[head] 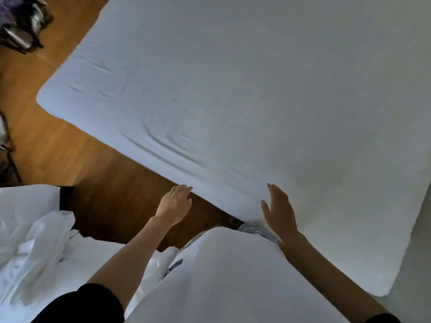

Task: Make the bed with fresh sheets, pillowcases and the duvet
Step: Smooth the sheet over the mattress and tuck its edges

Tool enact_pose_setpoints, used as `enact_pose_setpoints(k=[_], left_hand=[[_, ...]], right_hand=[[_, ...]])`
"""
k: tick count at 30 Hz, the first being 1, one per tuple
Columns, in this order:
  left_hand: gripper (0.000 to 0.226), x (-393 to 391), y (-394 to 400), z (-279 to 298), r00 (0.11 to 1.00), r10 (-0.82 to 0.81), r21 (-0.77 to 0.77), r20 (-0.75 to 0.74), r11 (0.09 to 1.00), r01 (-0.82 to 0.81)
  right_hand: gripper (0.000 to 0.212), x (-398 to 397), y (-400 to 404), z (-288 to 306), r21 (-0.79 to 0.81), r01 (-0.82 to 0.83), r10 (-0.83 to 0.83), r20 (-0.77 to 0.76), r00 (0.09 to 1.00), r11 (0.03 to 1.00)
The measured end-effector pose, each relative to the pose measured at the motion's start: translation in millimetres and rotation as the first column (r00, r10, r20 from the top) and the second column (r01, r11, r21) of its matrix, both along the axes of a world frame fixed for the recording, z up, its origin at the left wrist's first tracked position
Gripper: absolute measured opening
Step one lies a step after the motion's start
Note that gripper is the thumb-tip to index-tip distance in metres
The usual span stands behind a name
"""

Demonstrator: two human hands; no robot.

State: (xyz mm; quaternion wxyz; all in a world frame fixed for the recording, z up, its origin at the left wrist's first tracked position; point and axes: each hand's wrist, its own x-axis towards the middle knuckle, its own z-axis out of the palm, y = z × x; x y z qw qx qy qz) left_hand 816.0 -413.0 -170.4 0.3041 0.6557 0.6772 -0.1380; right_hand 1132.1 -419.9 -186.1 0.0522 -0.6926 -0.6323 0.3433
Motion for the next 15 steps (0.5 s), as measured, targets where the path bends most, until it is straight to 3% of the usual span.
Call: enact_pose_setpoints(k=[7,12,15], left_hand=[[0.045,-66.9,33.8,-5.2,0.988,0.149,0.039,0.044,0.988,-0.151],[0.044,-141.1,93.1,-31.0,0.989,0.106,0.037,0.101,0.993,-0.111],[0.044,-199.4,142.1,-54.2,0.993,-0.051,0.022,0.104,0.999,0.049]], right_hand=[[0.054,-87.4,98.7,-7.6,0.049,-0.221,0.219,0.027,0.975,0.974],[0.05,-161.7,138.0,-18.6,0.095,-0.218,0.211,0.078,0.974,0.971],[0.048,-216.9,154.2,-38.0,0.088,-0.155,0.142,0.135,0.981,0.984]])
